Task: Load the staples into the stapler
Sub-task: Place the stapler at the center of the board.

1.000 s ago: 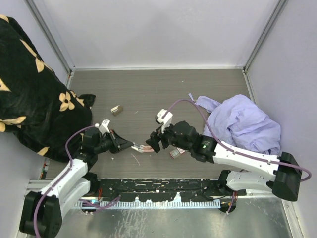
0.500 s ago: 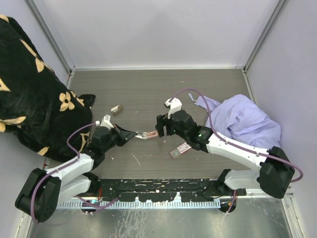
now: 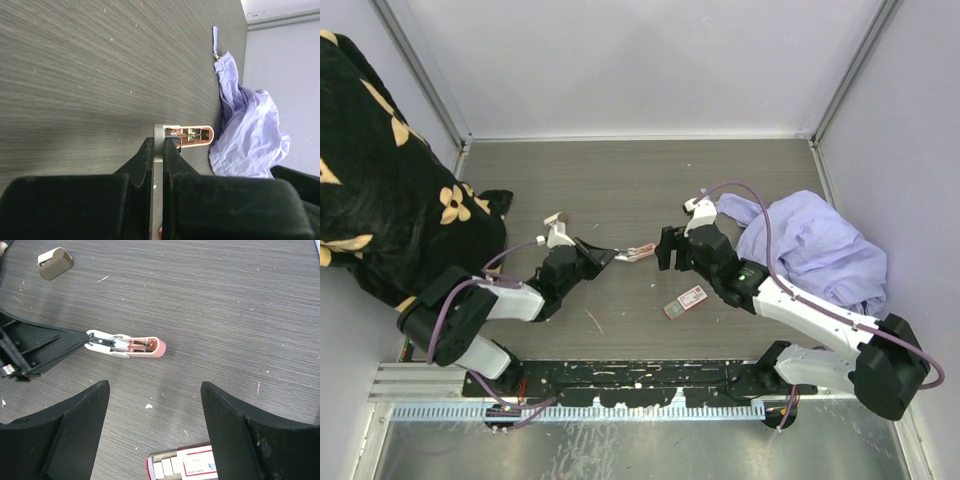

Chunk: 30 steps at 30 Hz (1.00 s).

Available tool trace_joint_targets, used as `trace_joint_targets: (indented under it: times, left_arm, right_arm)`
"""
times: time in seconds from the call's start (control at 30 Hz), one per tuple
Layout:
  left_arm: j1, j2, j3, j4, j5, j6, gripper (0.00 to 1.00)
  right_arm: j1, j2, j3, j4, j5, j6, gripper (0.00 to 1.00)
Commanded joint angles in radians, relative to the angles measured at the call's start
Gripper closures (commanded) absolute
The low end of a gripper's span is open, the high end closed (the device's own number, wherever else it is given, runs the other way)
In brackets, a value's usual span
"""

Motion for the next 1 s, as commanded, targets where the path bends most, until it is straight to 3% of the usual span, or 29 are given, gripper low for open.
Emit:
trace_joint_targets:
  times: [0.0,0.53,0.63,0.77,0.97]
  left_arm:
    - [-0.027,0.086,0.087,0.145,-0.072,-0.020,1.00]
    - [-0.040,0.242,0.084,0.202,-0.065,-0.026,0.99]
    - [-0.040,0.238,0.062,0.200,-0.070,-0.021,0.92]
    - [-0.039,0.204,0.043,0.157,-0.081,-0.005,0.73]
    - [-0.037,0.148,0.034,0.074,-0.096,0.027,0.63]
  right_arm:
    - [-0.009,-0.062,-0.012,0.054,0.036,0.016,0.20]
    - [-0.018,-0.103,-0.034,0.052,0.046,0.032,0.20]
    - [-0.018,-0.100,-0.030,0.051,0.044,0.036,0.20]
    - [-0.019,-0.100,-0.029,0.049,0.044,0.042,0.20]
    - [-0.018,-0.106,-0.028,0.050,0.039,0.045,0.20]
